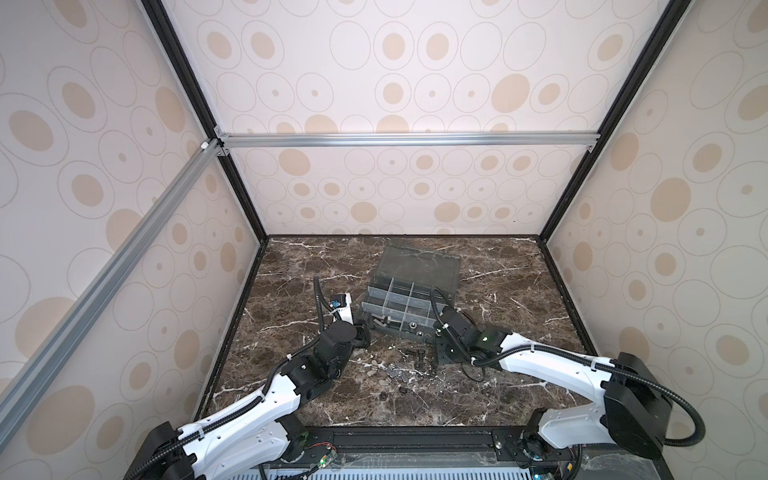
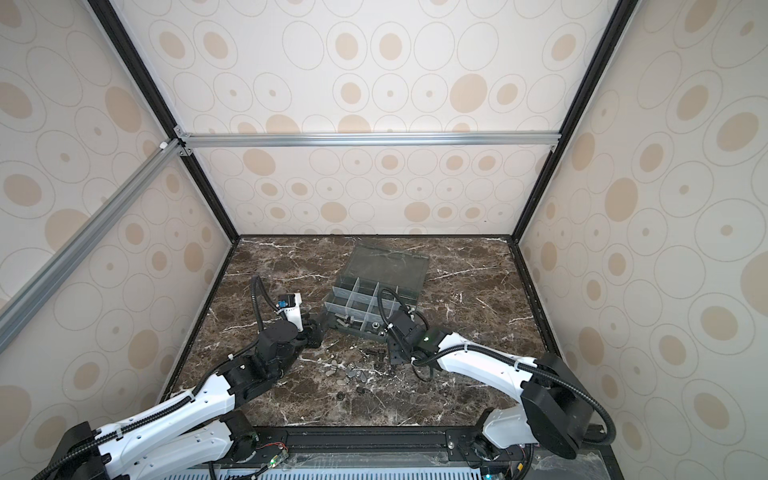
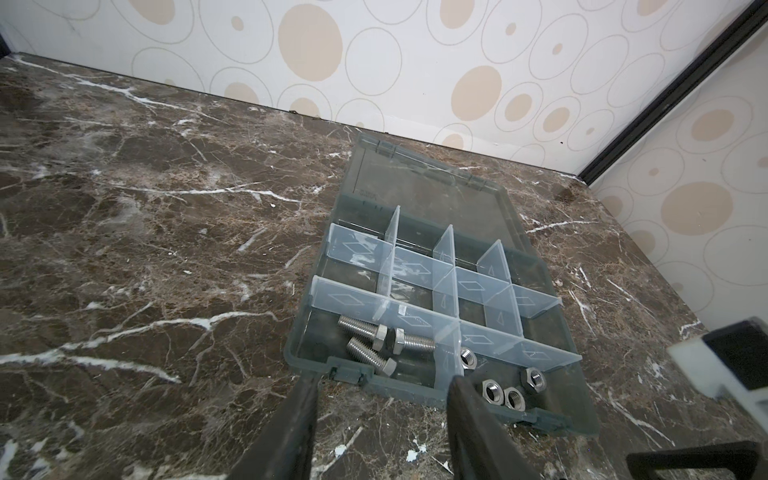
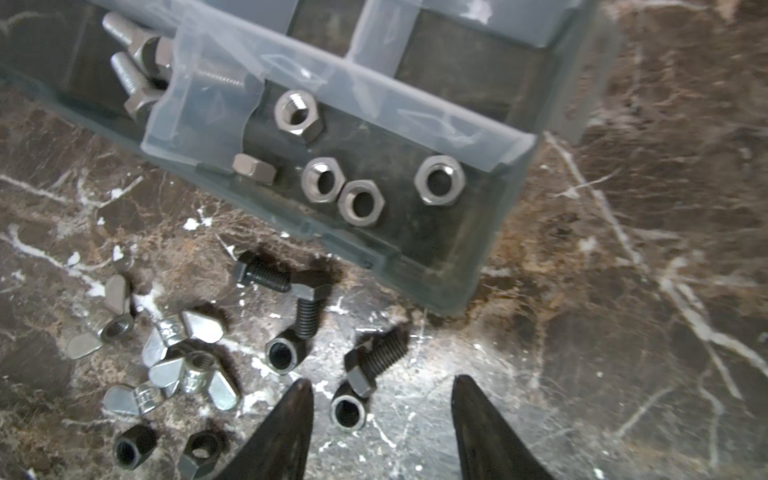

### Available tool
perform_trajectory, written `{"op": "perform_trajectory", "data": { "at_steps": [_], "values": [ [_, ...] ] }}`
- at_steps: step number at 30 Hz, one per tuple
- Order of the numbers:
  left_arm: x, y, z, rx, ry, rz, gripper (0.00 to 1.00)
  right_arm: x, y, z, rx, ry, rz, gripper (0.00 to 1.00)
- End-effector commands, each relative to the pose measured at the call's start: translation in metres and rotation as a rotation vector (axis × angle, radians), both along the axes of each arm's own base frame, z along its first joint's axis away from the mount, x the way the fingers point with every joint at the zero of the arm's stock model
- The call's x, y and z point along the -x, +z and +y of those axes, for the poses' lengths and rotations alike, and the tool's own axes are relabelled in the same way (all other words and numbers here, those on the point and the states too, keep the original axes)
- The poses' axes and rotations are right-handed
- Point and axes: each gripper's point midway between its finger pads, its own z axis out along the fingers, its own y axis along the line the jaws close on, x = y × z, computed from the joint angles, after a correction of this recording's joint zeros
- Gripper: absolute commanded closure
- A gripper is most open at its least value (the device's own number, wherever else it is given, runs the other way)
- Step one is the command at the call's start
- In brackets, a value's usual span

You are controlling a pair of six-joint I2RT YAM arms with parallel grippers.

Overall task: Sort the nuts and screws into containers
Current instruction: 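Withdraw the left gripper while the right gripper moves toward the loose black bolts, then lower the right gripper beside the box edge and close it on a black bolt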

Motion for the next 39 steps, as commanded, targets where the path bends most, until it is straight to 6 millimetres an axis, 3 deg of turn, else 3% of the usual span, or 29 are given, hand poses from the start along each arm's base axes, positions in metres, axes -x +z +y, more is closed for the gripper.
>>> {"op": "perform_trajectory", "data": {
  "at_steps": [1,6,16,24,32,39],
  "values": [
    [0.002,-0.002,0.010,0.027,0.046,0.015,0.49,0.001,0.000,0.025,-0.023,0.079,0.009,0.42],
    [0.006,-0.005,0.019,0.033,0.077,0.019,0.49,0.003,-0.007,0.047,-0.005,0.159,0.031,0.42],
    [0.010,-0.007,0.026,0.046,0.094,0.016,0.48,-0.005,-0.020,0.064,0.071,0.231,0.054,0.43],
    [0.008,-0.009,0.024,0.043,0.088,0.015,0.47,-0.010,-0.022,0.079,0.142,0.410,0.045,0.49],
    [0.008,-0.014,0.020,0.050,0.077,0.031,0.47,-0.001,-0.032,0.083,0.203,0.636,0.063,0.54],
    [0.008,-0.015,0.018,0.059,0.072,0.035,0.47,-0.006,-0.043,0.081,0.279,0.678,0.084,0.60]
  ]
}}
